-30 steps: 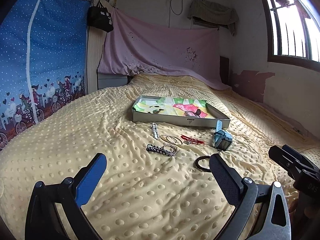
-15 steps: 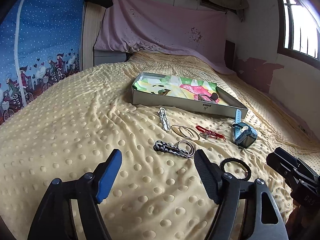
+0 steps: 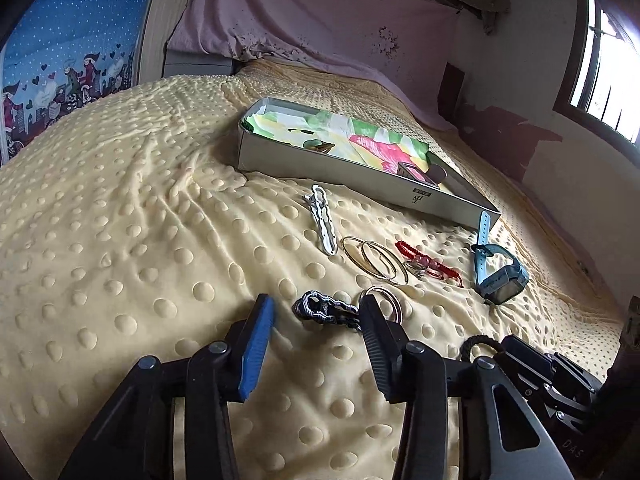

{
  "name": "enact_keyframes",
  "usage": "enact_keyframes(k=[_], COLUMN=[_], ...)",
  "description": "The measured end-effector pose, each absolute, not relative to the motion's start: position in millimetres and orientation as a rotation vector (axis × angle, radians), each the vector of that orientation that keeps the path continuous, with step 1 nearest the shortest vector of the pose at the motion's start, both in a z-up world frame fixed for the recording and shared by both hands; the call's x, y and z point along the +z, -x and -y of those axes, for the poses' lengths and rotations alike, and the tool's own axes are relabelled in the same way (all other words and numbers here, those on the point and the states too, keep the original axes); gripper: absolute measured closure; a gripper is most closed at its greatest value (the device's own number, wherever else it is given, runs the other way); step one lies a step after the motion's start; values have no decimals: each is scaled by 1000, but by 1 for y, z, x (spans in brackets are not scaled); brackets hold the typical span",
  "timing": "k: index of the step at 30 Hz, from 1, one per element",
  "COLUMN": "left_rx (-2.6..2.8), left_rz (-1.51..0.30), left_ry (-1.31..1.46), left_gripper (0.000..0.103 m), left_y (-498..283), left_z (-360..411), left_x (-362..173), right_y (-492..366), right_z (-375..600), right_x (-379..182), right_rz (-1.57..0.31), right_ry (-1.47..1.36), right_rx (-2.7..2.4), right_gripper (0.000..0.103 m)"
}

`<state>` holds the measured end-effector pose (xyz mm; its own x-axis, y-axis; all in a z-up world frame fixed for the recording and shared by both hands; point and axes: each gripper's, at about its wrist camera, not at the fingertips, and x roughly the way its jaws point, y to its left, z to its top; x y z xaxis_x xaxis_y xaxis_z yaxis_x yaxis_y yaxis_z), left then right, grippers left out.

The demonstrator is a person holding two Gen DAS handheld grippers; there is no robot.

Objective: Organize jewelry
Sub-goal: 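Grasp the black chain keychain with the left tool while the right tool grasps the black hair tie, then lower both held items into the grey tray and open both tools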

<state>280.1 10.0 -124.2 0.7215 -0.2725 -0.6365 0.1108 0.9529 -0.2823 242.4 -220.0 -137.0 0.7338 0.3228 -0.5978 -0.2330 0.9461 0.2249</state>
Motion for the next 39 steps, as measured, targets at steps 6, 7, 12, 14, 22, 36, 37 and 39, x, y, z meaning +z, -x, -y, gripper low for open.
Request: enact_keyframes(k=[6,7,12,14,22,36,37,39], left_rx=[-242,-252,-291,-301,-297,-273,-273,-268], left_rz=[-737,-734,-715,-701,-639,-548,-536,-521], left_ry=[296,301,331,339,335,359,360,362], left_gripper=[81,82,87,88,89,89,89,89], left_y=[-284,-283,-279,-275,-245,-251,-258,-275], left_z=[-15,-16,-18,-19,-20,-23,-23,-22], left_x=[-128,-128,-126,-123,-106,-69,-66,-61], right_y=[-247,-247,-247,-246,-232,-245,-252,-268], right_z=[215,213,213,212,219,228,228,227], right_x=[-141,-141,-140,-140,-126,-95,-90,-82], right_rz=[-700,-701,-700,-696,-619,-504,-489,-468], right_ry=[-139,-137,-135,-137,-157,-204,-213,-213], right_rx=[329,330,336,334,341,286,279,251], right_gripper=[77,78,92,97,98,98,98,98])
